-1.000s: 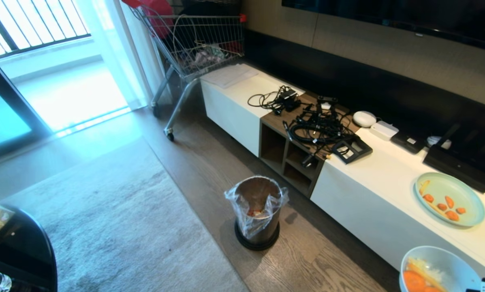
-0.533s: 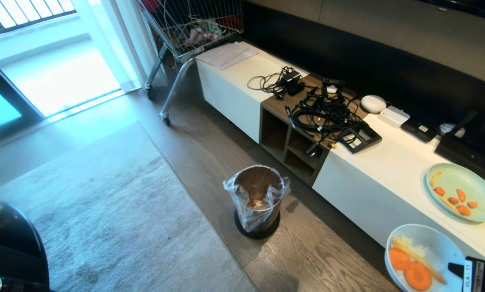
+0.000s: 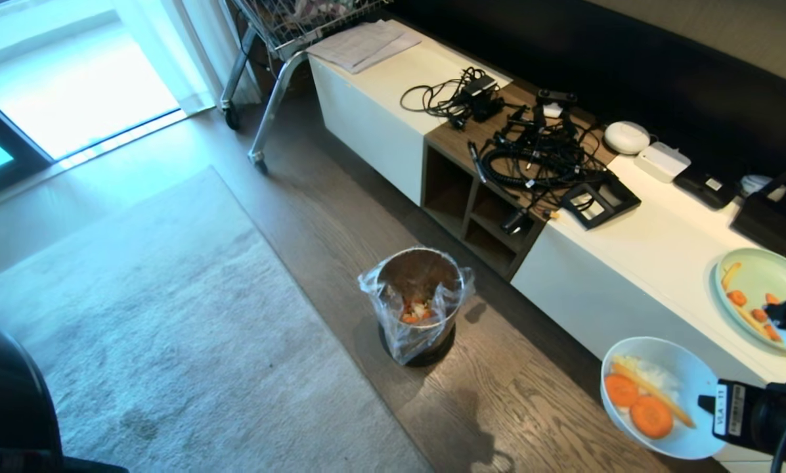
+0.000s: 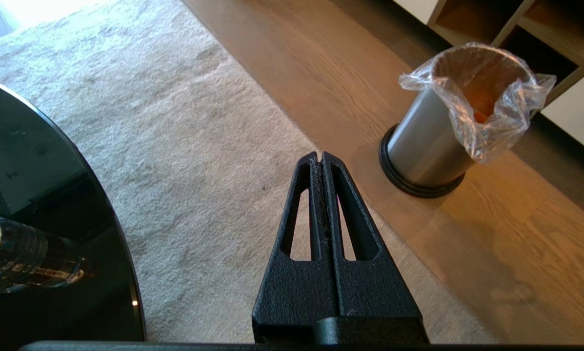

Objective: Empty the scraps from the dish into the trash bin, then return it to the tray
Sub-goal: Move the bowl over the trash can

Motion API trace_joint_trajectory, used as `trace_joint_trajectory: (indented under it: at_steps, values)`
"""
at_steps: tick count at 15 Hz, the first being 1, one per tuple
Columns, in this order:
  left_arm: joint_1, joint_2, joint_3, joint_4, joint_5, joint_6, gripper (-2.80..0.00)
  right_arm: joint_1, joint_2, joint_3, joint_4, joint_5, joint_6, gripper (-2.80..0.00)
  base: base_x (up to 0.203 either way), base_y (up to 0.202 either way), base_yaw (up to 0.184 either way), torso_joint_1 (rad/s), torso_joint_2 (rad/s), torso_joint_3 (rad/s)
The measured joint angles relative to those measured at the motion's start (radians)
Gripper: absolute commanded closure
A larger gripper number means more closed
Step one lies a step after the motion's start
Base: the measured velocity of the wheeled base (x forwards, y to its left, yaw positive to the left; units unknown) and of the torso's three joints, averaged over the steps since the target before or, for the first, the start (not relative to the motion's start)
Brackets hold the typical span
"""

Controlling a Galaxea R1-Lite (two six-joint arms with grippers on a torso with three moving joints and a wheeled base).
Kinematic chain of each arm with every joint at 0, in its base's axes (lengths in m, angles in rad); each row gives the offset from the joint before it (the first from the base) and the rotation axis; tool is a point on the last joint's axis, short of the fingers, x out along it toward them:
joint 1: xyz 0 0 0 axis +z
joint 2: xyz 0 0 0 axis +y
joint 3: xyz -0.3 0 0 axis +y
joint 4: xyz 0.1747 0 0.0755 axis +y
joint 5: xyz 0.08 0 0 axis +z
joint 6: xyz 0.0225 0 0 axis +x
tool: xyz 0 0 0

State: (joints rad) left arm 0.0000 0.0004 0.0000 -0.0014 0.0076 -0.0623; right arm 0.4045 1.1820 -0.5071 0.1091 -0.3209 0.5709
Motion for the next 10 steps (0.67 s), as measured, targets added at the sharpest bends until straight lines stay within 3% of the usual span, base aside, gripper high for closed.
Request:
trace_joint_trajectory:
  at_steps: [10]
  values:
    - [0.000,0.000,0.000,0.000,-0.001,0.000,0.00,0.000,0.052,-0.017,-0.044,0.001,-0.002,0.00,0.000,0.000,0.000,0.003,0.00,-0.198]
